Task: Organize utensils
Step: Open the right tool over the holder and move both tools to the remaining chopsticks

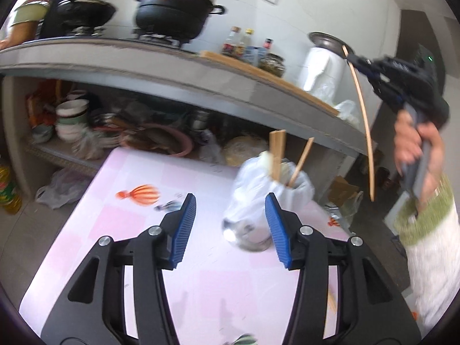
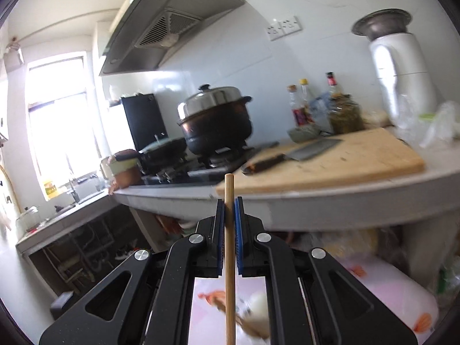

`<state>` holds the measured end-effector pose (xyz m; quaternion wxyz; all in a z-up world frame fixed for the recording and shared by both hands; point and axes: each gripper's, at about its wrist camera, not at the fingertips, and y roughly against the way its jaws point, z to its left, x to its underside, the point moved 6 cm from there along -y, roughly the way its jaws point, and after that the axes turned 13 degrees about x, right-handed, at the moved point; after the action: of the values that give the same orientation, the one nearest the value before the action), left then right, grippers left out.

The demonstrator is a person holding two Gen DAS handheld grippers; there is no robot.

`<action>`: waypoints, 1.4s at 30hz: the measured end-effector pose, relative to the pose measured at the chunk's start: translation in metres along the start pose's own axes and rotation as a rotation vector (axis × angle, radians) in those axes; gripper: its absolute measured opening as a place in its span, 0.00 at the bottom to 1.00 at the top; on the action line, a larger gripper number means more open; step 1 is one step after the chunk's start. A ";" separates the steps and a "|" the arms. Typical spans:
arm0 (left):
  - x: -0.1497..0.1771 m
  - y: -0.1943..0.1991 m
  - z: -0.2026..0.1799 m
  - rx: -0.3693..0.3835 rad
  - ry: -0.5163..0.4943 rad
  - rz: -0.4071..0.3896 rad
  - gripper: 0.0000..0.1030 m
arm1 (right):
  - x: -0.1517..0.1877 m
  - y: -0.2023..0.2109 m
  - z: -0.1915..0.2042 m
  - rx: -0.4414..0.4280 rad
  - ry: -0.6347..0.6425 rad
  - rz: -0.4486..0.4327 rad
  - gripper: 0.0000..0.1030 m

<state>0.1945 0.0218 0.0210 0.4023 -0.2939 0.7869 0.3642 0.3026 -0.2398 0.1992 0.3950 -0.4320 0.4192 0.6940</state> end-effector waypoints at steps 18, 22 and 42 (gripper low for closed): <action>0.024 0.038 0.073 -0.150 0.131 -0.021 0.46 | 0.049 -0.118 0.013 0.081 0.147 0.002 0.07; 0.025 0.035 0.073 -0.147 0.133 -0.017 0.46 | 0.067 -0.118 0.012 0.073 0.182 0.006 0.07; 0.030 0.026 0.061 -0.106 0.134 -0.004 0.46 | 0.130 -0.031 -0.024 0.102 0.180 0.060 0.07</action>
<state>0.1856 0.0804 -0.0205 0.3336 -0.3401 0.7910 0.3839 0.2963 -0.2268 0.0640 0.3563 -0.4590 0.5005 0.6418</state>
